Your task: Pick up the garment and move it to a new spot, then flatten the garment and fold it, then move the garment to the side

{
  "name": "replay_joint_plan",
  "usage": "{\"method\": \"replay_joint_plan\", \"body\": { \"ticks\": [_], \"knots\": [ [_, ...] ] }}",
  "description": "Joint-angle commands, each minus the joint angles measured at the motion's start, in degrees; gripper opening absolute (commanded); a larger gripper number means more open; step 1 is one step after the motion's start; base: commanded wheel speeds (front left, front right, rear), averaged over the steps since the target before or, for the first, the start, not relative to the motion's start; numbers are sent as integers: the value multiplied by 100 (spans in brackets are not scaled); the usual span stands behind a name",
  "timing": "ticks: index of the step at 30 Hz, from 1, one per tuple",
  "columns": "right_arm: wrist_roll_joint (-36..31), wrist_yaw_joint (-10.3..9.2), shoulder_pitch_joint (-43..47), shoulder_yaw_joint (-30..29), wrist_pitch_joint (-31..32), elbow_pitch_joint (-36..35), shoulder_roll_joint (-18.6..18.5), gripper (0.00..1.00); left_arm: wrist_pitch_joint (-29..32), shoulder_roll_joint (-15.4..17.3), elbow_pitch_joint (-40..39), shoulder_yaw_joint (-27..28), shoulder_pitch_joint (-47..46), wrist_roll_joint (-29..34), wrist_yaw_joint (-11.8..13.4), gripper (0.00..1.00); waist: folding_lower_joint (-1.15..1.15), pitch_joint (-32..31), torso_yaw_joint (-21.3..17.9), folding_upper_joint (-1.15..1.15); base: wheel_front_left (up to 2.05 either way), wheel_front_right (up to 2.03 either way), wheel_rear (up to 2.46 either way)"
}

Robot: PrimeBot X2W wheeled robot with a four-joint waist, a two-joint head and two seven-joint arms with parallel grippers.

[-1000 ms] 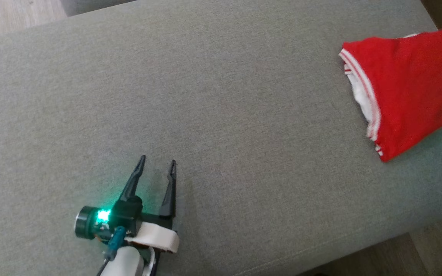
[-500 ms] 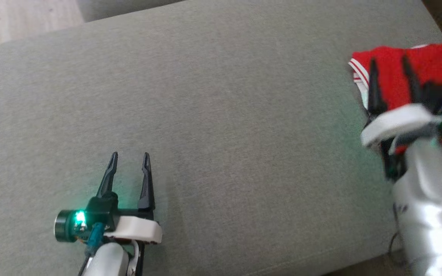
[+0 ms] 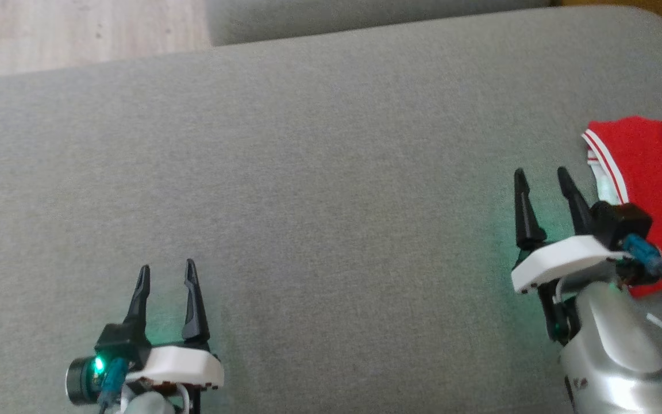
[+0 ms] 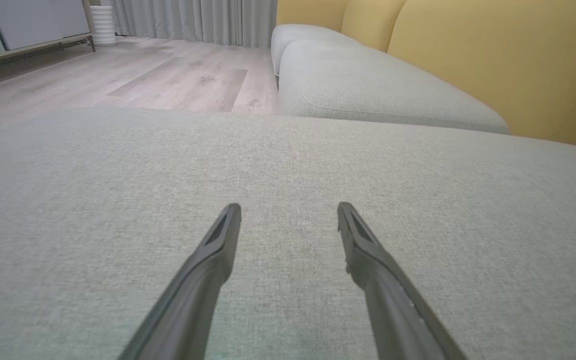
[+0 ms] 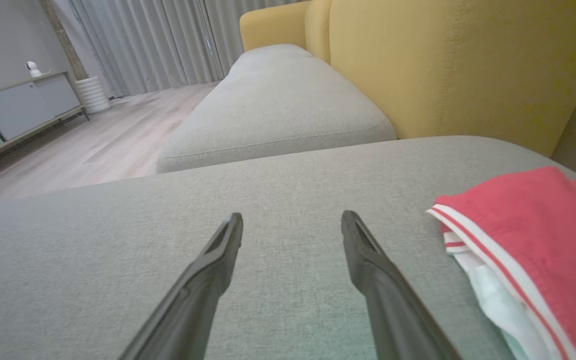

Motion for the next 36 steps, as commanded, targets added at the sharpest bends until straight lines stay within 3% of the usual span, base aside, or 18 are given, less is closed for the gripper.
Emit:
{"method": "replay_joint_plan", "body": {
  "ticks": [1,17,18,24,36],
  "knots": [
    [56,-4,19,186,-77,-186,48,100,-31,11,-122,227,-31,-68,-36,100,1,-153,139,0,0,0,0],
    [469,-4,659,639,-77,-202,49,100,-31,11,-361,562,478,-111,-205,100,1,-776,334,0,0,0,0],
    [438,0,807,501,1,-14,18,0,1,0,-170,363,616,-93,-201,0,1,-779,335,0,0,0,0],
    [492,0,1067,488,37,351,30,0,40,-5,233,366,740,-167,-207,0,1,-792,338,0,0,0,0],
    [1199,0,1117,384,219,114,32,0,225,-4,141,472,667,-847,-299,0,1,-800,351,0,0,0,0]
  ]
}}
